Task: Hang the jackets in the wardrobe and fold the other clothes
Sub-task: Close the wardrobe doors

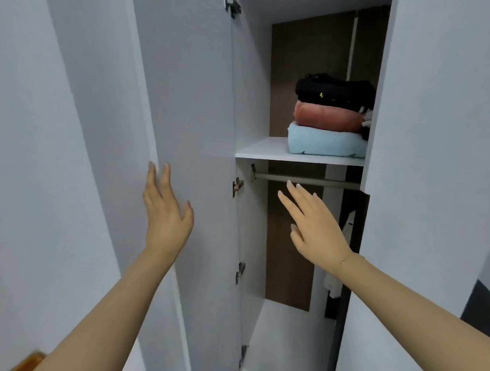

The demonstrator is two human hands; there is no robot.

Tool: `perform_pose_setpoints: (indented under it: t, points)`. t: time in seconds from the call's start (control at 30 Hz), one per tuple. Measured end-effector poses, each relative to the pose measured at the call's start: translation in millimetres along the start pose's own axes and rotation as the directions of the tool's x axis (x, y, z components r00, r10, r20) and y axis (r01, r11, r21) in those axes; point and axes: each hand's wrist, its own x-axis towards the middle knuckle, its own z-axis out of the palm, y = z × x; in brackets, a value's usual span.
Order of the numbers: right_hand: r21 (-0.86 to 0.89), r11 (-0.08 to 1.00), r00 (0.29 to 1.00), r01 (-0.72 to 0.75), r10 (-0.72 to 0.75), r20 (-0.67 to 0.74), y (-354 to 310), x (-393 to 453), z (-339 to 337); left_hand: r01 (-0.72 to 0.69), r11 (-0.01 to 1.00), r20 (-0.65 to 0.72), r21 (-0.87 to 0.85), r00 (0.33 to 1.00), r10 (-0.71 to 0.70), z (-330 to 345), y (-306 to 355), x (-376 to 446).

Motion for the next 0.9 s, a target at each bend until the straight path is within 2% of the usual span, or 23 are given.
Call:
perform_pose_setpoints:
  t: [0.07,0.17,0.23,0.33,0.43,0.57,0.73,0.9]
  points:
    - [-0.017,1.0,1.0,0.019,-0.019,0.012,-8.6,4.7,-0.9,0.039,0.997,0.034,-0.073,0.999,-0.036,-2.3,-7.1,1.7]
    - [-0.029,1.0,1.0,-0.005,0.005,0.026,-10.5,4.7,-1.1,0.102,0.984,0.011,-0.143,0.995,-0.101,-0.6,-10.9,3.6]
    - [-0.021,0.999,0.999,-0.043,0.044,0.022,-5.9,-0.6,-3.0,0.199,0.946,-0.023,-0.255,0.977,-0.212,-2.3,-9.7,11.1]
    - [-0.022,0.996,0.995,-0.084,0.085,0.042,6.6,-14.7,-9.4,0.319,0.866,0.008,-0.384,0.94,-0.342,-5.6,-4.5,23.0]
    - [-0.044,0.991,0.99,-0.124,0.127,0.061,17.0,-27.2,-16.9,0.311,0.817,0.012,-0.486,0.937,-0.35,-7.3,-0.1,21.8]
    - [-0.102,0.978,0.98,-0.18,0.188,0.069,22.6,-28.1,-26.2,0.228,0.768,0.047,-0.599,0.967,-0.251,-9.6,-4.1,16.4]
    - [-0.072,0.969,0.97,-0.238,0.241,0.035,25.9,-27.1,-33.8,0.087,0.81,0.124,-0.58,0.992,-0.018,4.2,14.1,7.3]
    - [-0.106,0.953,0.958,-0.284,0.286,0.008,52.3,-26.0,-33.8,-0.127,0.837,0.15,-0.532,0.959,0.241,44.9,39.8,11.0]
